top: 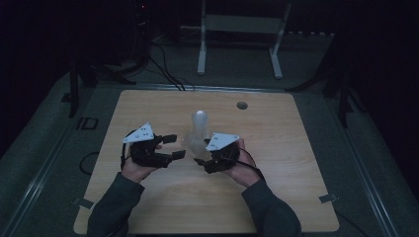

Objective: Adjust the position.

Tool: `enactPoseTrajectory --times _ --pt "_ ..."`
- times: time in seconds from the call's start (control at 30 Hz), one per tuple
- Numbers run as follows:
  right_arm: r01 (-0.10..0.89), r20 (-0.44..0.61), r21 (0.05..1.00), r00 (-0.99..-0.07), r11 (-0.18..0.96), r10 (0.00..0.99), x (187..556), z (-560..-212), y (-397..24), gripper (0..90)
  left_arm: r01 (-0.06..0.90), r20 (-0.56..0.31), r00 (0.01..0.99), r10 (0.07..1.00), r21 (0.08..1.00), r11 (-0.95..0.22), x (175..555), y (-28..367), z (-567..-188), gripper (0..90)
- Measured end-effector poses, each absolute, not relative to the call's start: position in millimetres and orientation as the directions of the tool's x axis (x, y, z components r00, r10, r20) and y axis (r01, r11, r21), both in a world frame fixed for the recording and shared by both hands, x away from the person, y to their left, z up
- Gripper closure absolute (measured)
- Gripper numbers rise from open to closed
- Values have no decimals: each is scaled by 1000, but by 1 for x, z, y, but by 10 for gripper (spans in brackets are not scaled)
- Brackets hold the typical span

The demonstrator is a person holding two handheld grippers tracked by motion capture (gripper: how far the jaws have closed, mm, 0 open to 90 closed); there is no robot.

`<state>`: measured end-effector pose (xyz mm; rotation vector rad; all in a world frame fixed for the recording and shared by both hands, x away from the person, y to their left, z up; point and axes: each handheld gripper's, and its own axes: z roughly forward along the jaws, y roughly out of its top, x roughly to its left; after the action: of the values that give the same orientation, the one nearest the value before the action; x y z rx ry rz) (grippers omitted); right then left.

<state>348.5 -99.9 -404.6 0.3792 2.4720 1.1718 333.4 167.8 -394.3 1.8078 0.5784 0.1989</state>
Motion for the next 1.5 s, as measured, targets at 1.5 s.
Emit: enactPoseTrajectory --times 1.5 --pt "37 -278 591 -929 806 246 353 -387 -101 288 219 -42 881 471 918 -329 328 163 -394 261"
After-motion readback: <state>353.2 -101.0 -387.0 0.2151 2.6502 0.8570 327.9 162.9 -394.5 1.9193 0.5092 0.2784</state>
